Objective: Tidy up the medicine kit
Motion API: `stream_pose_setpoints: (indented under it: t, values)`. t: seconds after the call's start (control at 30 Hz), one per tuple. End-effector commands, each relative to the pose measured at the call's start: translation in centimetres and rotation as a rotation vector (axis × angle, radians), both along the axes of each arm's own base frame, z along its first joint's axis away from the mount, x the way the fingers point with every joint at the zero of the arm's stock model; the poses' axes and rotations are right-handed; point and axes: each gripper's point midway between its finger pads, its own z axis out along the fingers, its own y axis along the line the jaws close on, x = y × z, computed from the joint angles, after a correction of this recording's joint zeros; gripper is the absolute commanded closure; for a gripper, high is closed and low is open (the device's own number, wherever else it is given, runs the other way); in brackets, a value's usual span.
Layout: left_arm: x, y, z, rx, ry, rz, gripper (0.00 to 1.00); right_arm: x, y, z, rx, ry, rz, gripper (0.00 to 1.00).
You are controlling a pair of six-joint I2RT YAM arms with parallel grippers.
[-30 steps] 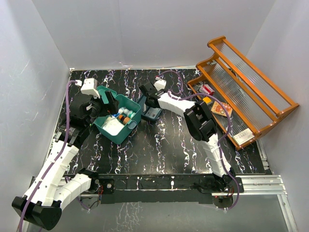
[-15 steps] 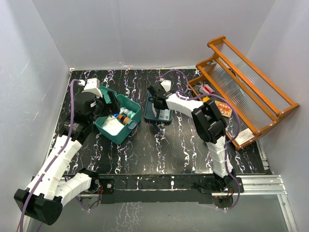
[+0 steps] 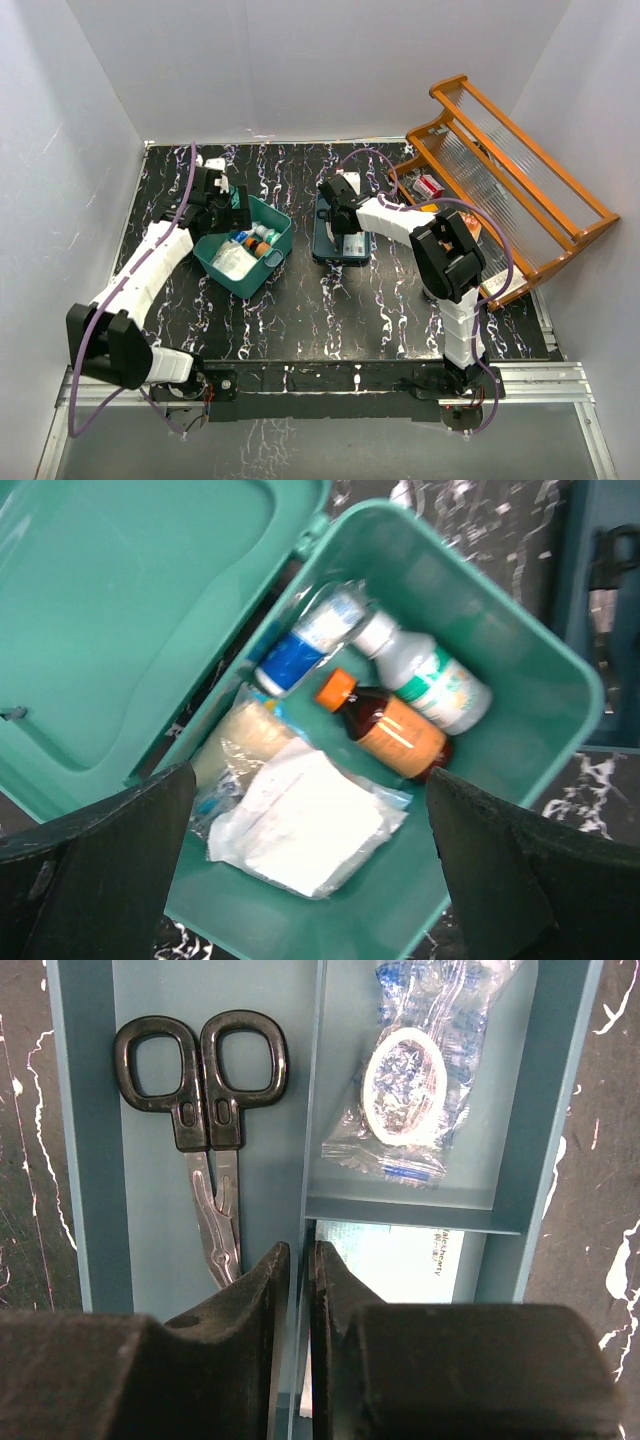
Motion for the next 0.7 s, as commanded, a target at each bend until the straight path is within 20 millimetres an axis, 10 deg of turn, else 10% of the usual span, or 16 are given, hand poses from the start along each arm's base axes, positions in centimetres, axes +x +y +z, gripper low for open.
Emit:
stream_pose_setpoints:
  t: [0.0,0.67]
  values:
    - [0.4,2.1,-0.5,0.002,0.071,0.025,0.03,1.7,0.9,1.9,0.023,-0.066,0.025,0.87]
    - [2.2,3.4,-3.7,-0.100,0.190,0.042,0.20,2.5,0.3,0.8,-0.042,-0.062,0.005,1.00]
